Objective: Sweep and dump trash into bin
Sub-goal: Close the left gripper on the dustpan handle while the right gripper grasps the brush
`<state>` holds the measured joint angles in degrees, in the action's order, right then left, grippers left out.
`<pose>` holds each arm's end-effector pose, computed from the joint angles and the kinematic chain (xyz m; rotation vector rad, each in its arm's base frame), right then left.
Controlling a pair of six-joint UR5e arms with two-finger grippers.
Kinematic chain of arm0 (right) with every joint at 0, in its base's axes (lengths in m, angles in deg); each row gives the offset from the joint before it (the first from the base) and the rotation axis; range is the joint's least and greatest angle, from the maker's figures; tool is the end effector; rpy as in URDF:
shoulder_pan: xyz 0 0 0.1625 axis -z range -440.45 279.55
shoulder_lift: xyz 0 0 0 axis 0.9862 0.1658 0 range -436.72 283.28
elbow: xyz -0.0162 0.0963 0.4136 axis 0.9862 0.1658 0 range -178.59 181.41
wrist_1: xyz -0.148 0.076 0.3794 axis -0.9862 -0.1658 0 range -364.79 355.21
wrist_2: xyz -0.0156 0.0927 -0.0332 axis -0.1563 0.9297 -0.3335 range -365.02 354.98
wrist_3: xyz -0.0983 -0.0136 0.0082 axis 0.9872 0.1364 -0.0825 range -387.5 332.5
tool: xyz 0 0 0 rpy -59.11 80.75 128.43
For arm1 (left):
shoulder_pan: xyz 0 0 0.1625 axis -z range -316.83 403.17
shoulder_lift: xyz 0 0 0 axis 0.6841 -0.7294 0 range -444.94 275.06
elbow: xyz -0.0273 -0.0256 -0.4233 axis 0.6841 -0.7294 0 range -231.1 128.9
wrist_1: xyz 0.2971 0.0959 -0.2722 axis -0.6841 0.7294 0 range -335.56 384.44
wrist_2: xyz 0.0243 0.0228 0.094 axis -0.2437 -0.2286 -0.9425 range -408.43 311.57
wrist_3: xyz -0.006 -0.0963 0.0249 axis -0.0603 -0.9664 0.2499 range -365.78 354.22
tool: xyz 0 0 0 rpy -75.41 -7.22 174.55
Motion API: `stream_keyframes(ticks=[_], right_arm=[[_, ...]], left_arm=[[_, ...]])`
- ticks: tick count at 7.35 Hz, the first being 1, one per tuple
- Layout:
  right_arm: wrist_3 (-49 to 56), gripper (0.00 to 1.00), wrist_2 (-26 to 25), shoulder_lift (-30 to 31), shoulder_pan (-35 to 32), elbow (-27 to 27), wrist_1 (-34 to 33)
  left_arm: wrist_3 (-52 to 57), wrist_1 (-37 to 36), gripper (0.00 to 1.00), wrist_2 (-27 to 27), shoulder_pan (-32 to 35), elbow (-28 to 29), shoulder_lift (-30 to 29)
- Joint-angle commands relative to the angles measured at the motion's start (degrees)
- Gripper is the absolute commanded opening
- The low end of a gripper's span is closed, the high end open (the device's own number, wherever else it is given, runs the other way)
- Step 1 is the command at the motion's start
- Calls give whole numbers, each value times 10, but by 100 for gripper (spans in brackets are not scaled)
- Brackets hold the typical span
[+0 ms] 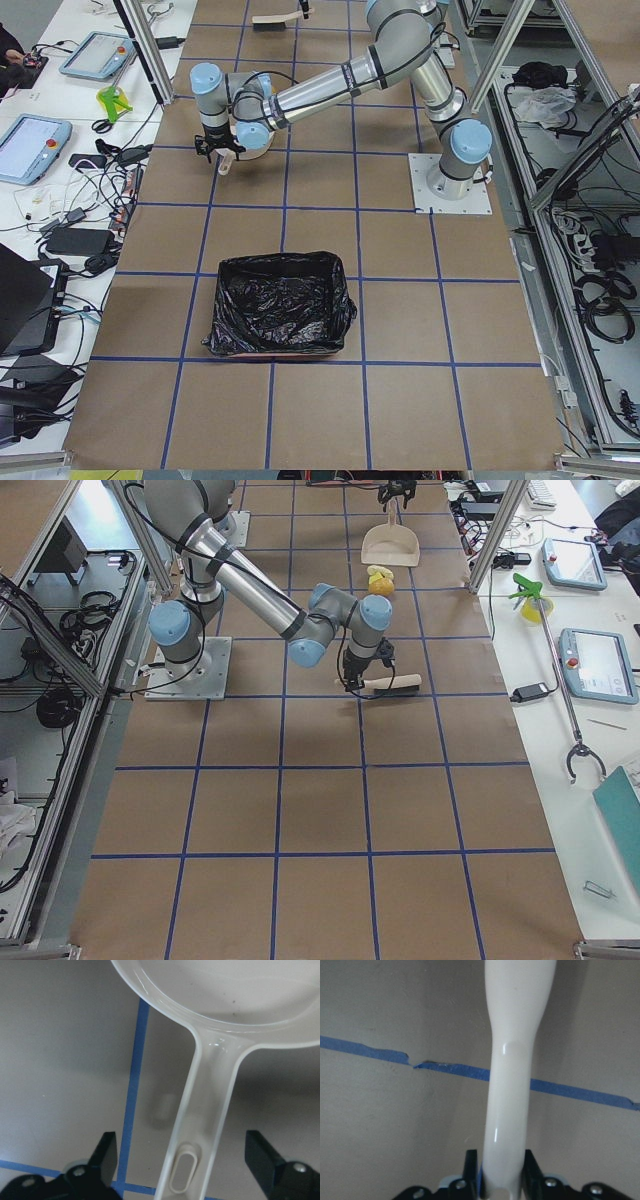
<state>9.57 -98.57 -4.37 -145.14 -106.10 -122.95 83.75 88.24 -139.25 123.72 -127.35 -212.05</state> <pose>-0.1144 -0.5392 0.2308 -0.3259 3.1069 0.2137 -0.0118 -0.7328 0.2514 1.9904 2.3694 -0.0326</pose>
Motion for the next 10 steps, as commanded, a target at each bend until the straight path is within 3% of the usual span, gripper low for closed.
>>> stream_keyframes(ticks=[1,2,3,4,9,10], right_arm=[[-7,0,-3,2,0,5,4],[-10,0,-3,11,-5,11,7],[-46,0,8,13,-16,26,20],[-86,0,12,14,-52,32,33],[-428,0,49,15,-269,32,36],[-474,0,56,15,-296,32,43]], left_arm=[[2,23,91,-1,0,-3,-1],[1,22,90,-1,0,-7,-1],[3,21,75,0,0,-7,-1],[8,19,29,-2,2,-7,0],[21,18,26,-23,4,-6,-2],[22,20,21,-24,7,-5,-2]])
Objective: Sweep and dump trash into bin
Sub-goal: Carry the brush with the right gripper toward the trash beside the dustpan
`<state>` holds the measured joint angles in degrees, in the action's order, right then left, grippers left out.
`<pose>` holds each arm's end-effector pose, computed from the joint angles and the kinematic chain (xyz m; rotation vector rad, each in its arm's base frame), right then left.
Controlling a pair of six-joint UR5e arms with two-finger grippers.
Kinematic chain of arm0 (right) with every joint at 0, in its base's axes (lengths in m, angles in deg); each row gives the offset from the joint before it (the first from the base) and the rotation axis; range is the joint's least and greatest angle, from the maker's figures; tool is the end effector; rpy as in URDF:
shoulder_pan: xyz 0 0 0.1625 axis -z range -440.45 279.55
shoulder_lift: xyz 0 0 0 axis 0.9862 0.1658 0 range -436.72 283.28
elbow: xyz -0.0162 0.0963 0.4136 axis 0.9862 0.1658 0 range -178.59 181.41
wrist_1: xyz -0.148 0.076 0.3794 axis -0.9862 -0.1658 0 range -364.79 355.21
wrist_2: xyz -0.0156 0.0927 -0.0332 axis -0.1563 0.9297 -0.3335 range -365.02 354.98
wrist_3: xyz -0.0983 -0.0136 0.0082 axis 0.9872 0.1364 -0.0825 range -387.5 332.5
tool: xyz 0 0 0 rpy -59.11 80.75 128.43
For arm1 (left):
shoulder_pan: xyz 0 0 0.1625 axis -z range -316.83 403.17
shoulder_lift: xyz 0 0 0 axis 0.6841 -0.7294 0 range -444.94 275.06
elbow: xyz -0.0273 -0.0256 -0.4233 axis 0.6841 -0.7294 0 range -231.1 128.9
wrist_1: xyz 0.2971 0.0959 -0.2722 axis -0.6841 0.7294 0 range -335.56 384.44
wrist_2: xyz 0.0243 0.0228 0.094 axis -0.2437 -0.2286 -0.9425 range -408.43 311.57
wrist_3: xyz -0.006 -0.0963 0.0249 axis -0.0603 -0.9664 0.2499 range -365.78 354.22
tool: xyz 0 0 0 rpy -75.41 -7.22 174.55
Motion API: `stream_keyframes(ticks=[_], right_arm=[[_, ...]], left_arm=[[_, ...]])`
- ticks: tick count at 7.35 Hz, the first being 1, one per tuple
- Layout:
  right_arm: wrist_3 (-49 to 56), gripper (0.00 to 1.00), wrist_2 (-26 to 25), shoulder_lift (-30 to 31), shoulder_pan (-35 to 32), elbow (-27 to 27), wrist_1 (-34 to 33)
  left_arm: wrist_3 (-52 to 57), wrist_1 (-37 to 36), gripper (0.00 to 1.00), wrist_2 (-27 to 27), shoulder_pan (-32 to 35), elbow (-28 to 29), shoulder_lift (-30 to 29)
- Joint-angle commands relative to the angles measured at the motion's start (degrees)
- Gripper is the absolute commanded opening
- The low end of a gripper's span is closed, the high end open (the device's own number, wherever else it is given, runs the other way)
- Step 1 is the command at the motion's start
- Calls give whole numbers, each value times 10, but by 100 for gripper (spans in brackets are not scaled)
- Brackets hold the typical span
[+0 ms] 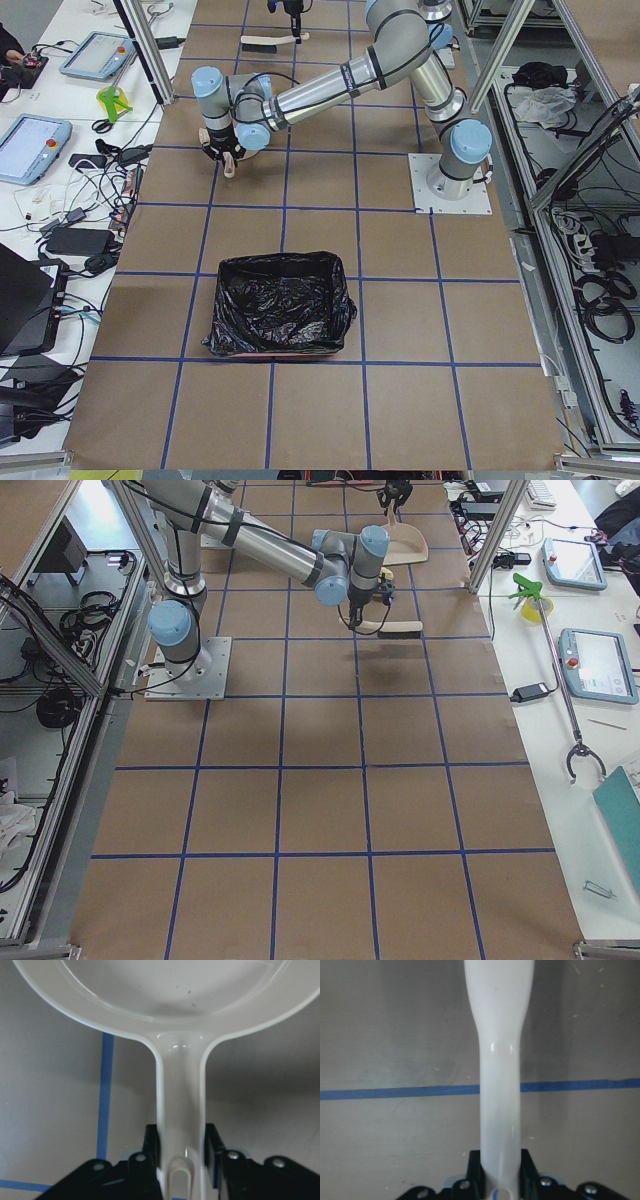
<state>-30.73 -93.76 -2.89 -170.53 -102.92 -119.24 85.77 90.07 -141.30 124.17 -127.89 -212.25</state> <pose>0.1362 -0.5448 0.2621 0.0875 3.1170 0.1658 -0.0148 -0.7270 0.2414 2.0485 2.3340 0.0555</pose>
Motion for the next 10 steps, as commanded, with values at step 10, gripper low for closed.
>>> stream_keyframes(ticks=[10], right_arm=[[-286,0,66,-18,-172,2,2]], left_arm=[[22,6,14,-22,15,-12,14]])
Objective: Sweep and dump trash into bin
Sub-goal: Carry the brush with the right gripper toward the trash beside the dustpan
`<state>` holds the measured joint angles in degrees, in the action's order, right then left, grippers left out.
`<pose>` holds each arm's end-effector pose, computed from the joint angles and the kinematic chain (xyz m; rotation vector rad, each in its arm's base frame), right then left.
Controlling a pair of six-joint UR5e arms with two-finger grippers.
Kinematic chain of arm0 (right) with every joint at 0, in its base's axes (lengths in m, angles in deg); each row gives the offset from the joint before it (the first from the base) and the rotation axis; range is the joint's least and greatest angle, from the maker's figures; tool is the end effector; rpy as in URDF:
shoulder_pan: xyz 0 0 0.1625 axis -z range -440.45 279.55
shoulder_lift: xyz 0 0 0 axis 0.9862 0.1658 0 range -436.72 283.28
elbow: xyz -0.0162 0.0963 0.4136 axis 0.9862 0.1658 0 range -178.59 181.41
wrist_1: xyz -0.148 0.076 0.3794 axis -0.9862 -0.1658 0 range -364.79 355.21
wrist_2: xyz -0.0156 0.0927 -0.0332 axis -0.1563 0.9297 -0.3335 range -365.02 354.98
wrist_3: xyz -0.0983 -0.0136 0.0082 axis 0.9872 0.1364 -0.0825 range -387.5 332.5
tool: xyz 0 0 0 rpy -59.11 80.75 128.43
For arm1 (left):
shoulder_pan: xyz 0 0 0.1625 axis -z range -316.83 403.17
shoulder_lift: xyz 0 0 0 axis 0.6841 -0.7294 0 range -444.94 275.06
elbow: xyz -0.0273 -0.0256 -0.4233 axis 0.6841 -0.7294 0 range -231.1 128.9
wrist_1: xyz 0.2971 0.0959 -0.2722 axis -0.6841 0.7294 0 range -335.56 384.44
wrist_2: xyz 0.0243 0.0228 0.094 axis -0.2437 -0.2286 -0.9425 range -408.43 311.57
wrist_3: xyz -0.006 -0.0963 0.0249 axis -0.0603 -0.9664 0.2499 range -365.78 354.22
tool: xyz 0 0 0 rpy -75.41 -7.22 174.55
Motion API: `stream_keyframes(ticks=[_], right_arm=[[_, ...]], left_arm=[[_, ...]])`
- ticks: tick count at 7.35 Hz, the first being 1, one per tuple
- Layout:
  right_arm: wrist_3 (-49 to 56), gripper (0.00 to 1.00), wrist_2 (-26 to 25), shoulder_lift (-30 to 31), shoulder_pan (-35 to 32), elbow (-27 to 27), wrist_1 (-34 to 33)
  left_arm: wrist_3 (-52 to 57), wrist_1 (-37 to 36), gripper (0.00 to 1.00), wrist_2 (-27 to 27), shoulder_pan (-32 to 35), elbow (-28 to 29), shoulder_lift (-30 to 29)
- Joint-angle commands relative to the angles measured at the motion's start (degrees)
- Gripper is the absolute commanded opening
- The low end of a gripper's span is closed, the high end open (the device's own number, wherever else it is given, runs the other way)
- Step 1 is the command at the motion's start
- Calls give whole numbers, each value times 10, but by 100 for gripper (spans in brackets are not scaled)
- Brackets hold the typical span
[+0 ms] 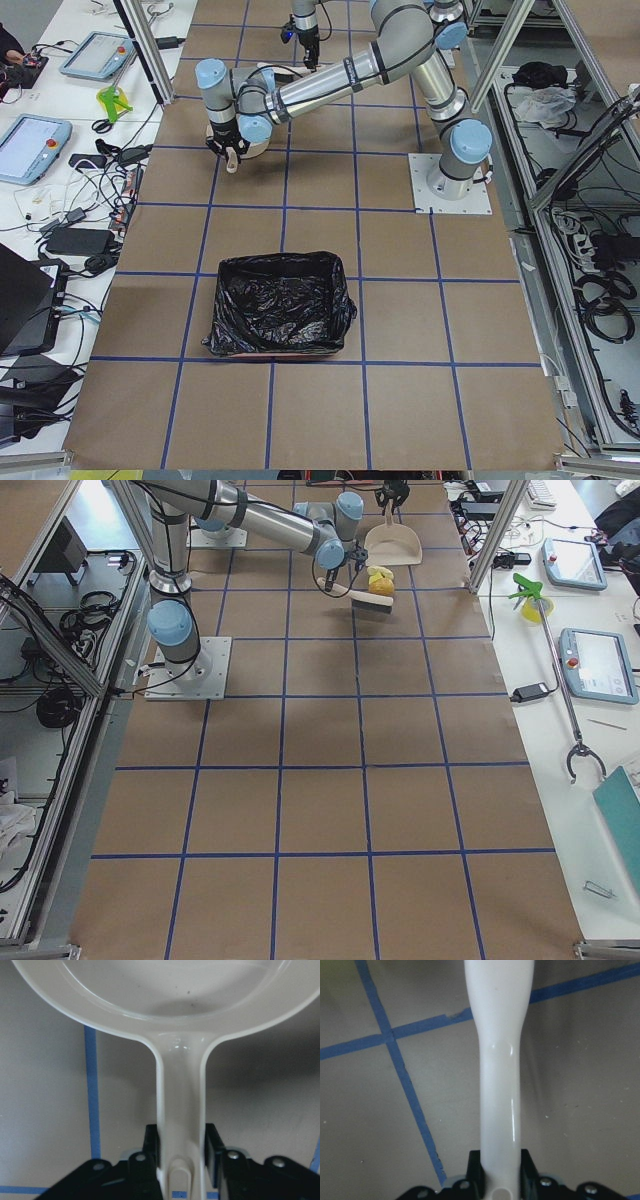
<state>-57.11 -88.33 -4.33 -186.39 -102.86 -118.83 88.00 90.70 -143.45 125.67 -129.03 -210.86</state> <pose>0.2895 -0.4861 0.2489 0.3783 3.0524 0.2640 -0.0312 -0.7177 0.2487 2.1101 2.2515 0.1068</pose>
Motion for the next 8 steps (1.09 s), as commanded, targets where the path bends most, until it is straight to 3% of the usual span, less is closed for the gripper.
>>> stream_keyframes(ticks=[1,4,8], right_arm=[[-29,0,13,-9,-18,8,-6],[-114,0,20,-64,-71,83,-7],[-178,0,75,-132,-95,177,-10]], left_arm=[[0,0,13,-2,0,0,1],[0,-1,13,-2,0,0,1],[0,-1,13,-2,0,1,2]])
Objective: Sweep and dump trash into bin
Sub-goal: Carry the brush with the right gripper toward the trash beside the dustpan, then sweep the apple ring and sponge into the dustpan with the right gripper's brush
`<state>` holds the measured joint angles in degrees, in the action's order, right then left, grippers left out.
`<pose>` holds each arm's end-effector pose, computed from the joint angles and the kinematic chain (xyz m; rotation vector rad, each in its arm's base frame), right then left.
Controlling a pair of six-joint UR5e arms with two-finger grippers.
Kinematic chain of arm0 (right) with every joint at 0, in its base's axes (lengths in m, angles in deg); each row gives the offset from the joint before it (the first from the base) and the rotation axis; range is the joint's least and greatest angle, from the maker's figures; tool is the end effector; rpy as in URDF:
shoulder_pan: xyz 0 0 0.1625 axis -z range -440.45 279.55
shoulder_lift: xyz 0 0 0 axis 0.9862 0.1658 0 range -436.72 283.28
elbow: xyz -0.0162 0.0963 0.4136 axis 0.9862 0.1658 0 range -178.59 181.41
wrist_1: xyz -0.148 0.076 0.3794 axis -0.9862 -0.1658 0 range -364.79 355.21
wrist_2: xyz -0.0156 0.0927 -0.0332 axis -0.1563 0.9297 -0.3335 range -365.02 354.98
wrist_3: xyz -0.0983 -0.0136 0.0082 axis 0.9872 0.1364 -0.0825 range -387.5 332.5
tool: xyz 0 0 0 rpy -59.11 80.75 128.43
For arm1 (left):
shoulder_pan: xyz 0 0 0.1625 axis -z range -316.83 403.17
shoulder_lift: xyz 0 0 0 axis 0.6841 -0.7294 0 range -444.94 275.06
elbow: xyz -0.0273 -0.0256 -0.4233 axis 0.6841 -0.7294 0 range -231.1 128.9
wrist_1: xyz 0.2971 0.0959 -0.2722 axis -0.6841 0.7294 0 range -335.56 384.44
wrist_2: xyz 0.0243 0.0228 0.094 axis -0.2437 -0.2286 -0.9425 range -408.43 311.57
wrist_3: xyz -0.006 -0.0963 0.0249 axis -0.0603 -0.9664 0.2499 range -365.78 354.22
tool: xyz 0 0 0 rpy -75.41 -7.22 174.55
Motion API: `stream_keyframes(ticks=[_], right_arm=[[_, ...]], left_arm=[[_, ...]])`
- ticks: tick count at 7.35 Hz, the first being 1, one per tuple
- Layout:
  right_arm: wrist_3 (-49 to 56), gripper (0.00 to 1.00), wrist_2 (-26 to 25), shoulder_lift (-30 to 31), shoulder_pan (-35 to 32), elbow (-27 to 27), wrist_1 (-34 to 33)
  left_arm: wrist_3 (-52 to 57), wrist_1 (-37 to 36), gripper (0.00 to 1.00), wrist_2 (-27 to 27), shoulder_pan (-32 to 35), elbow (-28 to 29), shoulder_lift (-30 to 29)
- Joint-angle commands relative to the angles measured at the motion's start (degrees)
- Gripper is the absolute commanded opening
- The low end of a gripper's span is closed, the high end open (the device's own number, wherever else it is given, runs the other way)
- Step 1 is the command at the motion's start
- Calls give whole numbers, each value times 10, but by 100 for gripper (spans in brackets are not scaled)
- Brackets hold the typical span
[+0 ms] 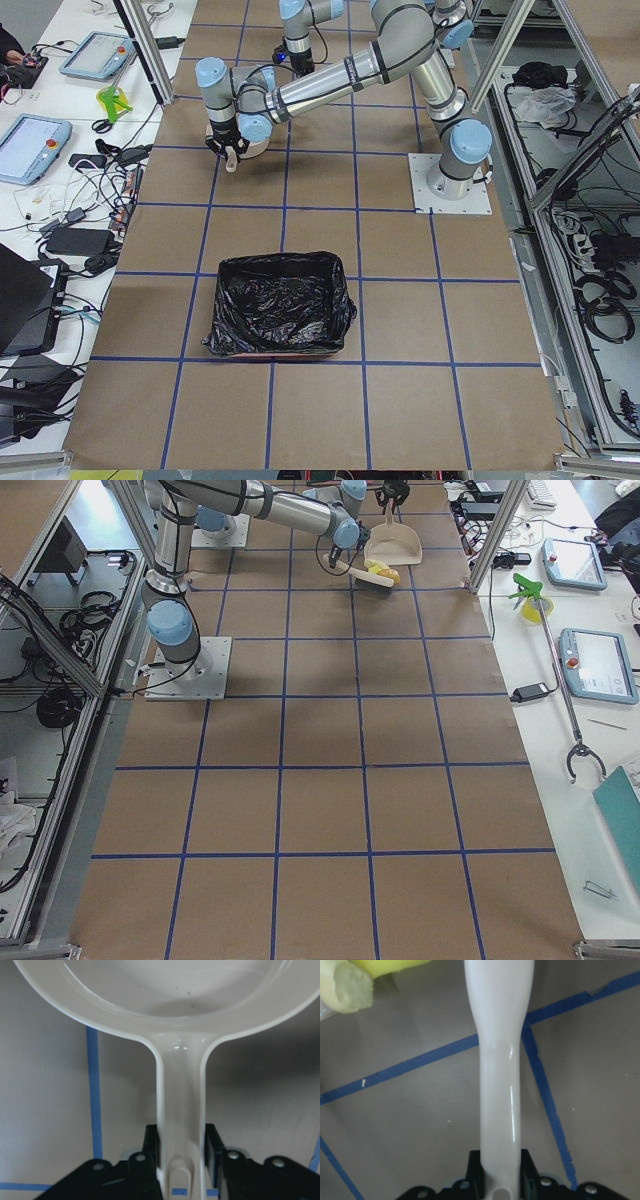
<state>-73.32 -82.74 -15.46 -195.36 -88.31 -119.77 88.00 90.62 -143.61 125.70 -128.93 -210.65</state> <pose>0.4108 -0.5179 0.2450 0.5523 2.9393 0.2604 -0.0313 -0.7179 0.2522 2.1056 2.2462 0.1032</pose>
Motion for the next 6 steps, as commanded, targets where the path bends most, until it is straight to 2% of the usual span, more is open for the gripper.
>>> stream_keyframes(ticks=[1,4,6], right_arm=[[-31,0,29,-37,-8,56,-1],[-65,0,76,-82,-37,122,-16],[-97,0,84,-100,-53,133,-54]], left_arm=[[0,1,13,0,0,2,1],[-1,0,13,1,0,2,2],[-1,0,13,1,0,2,1]])
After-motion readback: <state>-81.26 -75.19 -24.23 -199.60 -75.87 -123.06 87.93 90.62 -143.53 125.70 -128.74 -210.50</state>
